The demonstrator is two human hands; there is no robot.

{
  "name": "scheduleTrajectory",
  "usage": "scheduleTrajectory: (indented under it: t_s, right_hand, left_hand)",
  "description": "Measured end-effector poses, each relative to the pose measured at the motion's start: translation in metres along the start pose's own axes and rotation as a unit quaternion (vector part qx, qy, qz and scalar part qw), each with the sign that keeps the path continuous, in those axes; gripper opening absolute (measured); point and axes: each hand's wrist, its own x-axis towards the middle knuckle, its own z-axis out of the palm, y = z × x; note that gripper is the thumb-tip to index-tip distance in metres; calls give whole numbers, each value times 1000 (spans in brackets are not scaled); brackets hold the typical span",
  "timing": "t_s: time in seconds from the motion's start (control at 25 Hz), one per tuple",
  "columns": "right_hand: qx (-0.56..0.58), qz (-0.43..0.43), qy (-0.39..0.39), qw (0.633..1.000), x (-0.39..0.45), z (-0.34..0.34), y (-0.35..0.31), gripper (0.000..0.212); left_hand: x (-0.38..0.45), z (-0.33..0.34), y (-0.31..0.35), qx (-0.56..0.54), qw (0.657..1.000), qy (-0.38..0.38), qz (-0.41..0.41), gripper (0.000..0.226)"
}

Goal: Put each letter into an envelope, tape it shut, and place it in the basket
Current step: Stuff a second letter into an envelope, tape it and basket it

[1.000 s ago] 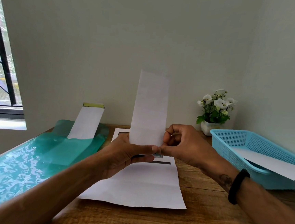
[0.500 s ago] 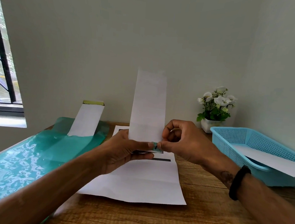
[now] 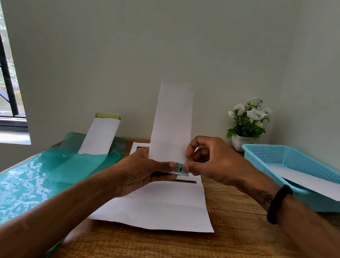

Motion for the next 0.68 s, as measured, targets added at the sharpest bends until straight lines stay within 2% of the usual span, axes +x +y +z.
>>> scheduleTrajectory:
  t_s: [0.56,0.68]
  right_hand:
    - [-79,-60,39,994,2,9,1,24]
    - [-77,-49,50,995,2,10,2,26]
  left_hand:
    - [2,0,-5,19,999,29,16,44]
    - [3,0,-6,24,999,40,19,45]
